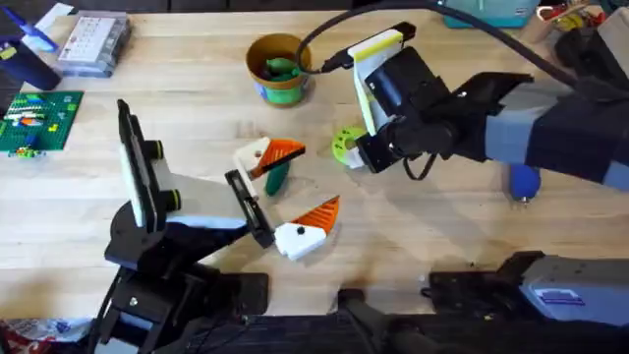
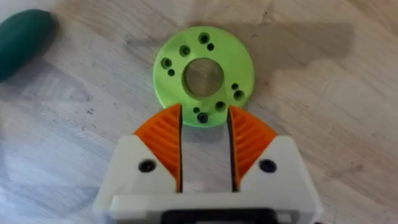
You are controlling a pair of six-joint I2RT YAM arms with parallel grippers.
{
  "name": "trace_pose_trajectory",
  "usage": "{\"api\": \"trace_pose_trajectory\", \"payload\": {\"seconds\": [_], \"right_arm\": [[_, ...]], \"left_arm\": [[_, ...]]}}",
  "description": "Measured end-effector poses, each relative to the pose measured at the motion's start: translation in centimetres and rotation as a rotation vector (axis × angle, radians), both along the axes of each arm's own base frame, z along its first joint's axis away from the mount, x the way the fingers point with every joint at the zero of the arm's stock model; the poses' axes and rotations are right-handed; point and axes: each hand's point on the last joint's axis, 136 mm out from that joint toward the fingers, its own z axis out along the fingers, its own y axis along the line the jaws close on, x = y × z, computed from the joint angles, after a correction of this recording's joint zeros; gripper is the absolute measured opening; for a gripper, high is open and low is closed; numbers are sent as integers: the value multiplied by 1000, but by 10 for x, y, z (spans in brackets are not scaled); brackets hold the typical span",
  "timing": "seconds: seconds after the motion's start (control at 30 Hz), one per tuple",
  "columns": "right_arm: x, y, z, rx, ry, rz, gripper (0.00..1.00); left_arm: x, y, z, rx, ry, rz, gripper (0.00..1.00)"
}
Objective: Pick up the gripper from the table and insert it into the empty holder that is missing its gripper. Then pick up a screw, insert it into the mounting hole, and use the screwdriver to tighten it. Finally, clean up the table by picking up the vegetable and placing it into the bucket.
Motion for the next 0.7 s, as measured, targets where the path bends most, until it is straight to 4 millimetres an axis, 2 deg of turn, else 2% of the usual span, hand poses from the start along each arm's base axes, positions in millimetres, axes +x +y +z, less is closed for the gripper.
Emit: {"api": "trace_pose_trajectory", "payload": {"seconds": [0.33,0.5,0.7], "right_arm": [[1,-1,-5,-15,8,-3,356],[2,-3,-6,-26,0,-6,146],[2,-2,-6,-22,2,-2,72]], "left_arm": [[0,0,0,0,0,0,990],[0,0,0,0,0,0,990],[0,0,0,0,0,0,990]]}}
